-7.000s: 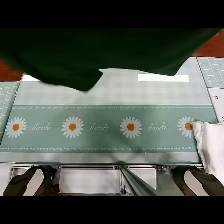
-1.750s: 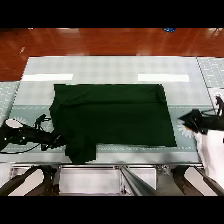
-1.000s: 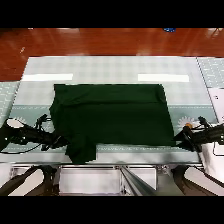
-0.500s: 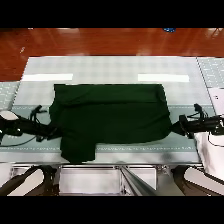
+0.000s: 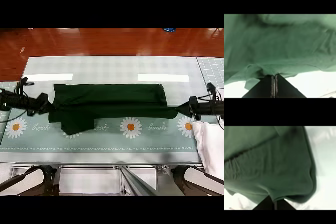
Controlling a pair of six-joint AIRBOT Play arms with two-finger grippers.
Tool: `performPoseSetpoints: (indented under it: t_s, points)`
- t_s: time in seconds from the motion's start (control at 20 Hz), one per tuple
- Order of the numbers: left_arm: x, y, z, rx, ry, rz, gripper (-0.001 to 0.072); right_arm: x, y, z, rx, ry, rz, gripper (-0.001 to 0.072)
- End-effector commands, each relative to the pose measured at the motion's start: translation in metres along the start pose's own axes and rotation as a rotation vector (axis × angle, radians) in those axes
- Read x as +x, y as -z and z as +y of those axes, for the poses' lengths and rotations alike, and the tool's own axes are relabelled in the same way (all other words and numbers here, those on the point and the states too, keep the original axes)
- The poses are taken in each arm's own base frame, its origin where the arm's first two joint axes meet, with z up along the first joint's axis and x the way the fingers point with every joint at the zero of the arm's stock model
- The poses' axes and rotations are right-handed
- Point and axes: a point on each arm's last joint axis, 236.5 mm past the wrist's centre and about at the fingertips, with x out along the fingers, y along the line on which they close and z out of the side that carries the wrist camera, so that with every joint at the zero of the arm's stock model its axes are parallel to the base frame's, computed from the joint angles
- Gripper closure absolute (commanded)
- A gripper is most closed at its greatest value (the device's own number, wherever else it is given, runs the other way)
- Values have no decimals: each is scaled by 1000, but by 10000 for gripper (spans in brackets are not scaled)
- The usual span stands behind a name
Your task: Fold the shirts.
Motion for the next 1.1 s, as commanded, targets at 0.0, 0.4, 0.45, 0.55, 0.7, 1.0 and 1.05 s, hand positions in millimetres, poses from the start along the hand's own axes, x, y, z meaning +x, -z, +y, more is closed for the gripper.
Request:
performPoseSetpoints:
  t_s: [0.0, 0.4, 0.45, 0.55, 0.7, 1.0, 1.05]
  points:
    - [4, -43, -9, -3, 27, -53, 691, 14, -30, 17, -83, 18, -54, 691]
    - [42, -106, -11, -11, 24, -36, 691, 54, -106, 34, -87, 4, -116, 691]
    - [43, -115, -12, -20, 26, -44, 691, 58, -112, 36, -87, 0, -114, 691]
    - [44, -133, -17, -2, 29, -61, 691, 63, -124, 35, -82, -3, -114, 691]
    - [54, -150, -24, 26, 31, -64, 691, 72, -134, 34, -80, -5, -106, 691]
    - [82, -165, -24, 56, 22, -69, 613, 86, -158, 23, -35, -11, -163, 441]
    - [82, -164, -26, 62, 22, -69, 362, 85, -162, 23, -40, -8, -177, 304]
